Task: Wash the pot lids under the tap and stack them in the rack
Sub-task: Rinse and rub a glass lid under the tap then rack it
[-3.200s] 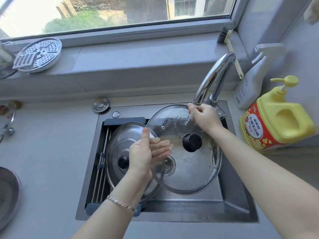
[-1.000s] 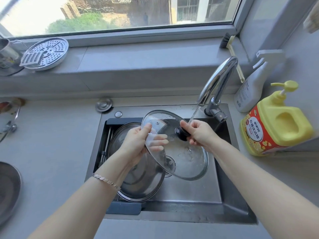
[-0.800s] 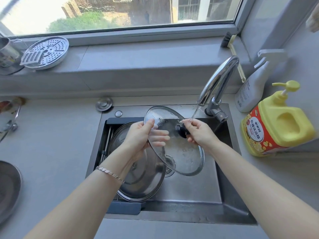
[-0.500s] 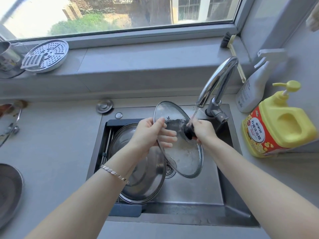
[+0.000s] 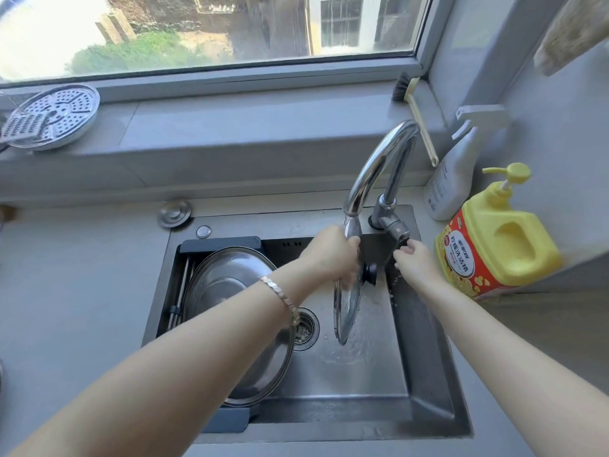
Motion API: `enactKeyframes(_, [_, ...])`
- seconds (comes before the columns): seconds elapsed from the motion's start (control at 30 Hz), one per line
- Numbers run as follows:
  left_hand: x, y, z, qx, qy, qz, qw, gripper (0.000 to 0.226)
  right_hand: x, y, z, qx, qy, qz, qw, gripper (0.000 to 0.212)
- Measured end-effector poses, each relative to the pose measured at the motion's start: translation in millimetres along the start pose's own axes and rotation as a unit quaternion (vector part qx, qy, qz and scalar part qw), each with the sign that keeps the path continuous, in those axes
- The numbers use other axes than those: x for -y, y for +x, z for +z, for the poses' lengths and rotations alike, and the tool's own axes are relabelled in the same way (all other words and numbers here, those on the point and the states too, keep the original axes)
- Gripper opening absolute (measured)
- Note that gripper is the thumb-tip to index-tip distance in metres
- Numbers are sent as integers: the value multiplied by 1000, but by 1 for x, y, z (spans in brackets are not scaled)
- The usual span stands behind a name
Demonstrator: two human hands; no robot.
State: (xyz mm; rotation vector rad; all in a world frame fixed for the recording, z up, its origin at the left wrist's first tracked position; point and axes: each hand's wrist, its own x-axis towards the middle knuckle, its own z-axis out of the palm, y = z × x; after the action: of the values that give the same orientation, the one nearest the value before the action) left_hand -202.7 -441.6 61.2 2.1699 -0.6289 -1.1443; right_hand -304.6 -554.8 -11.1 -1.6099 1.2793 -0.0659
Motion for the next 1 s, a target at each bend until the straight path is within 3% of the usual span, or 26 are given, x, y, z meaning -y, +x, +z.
enactKeyframes(0.2, [21, -43, -25, -59, -120, -11, 991, 25, 30, 5, 14, -29, 74, -35, 996, 46])
enactKeyframes(0.3, [28, -61, -37, -79, -145, -20, 986, 24, 49, 14, 17, -115, 101, 44, 987, 37])
enactKeyframes(0.37, [32, -69, -43, -82, -146, -19, 986, 25, 51, 18, 19, -125, 116, 104, 980, 44])
enactKeyframes(0.5, [34, -72, -50, -81, -138, -11, 987, 21, 54, 13, 23, -125, 124, 97, 980, 36])
enactKeyframes(0.63, [36, -72, -52, -78, -145, -12, 986, 24, 60, 6, 27, -131, 30, 54, 989, 33])
enactKeyframes(0.73, [37, -74, -52, -76, -153, -11, 985, 23, 56, 4, 27, -88, -46, 10, 995, 34])
enactKeyframes(0.83, [38, -77, -52, -69, -155, -8, 986, 20, 48, -11, 21, 17, -109, -24, 994, 51])
enactKeyframes(0.9, [38, -80, -50, -67, -152, -5, 986, 21, 38, -37, 24, 125, -90, -26, 988, 58])
enactKeyframes(1.0, [39, -85, -46, -65, -166, -3, 984, 22, 22, -81, 39, 251, -29, -31, 967, 42])
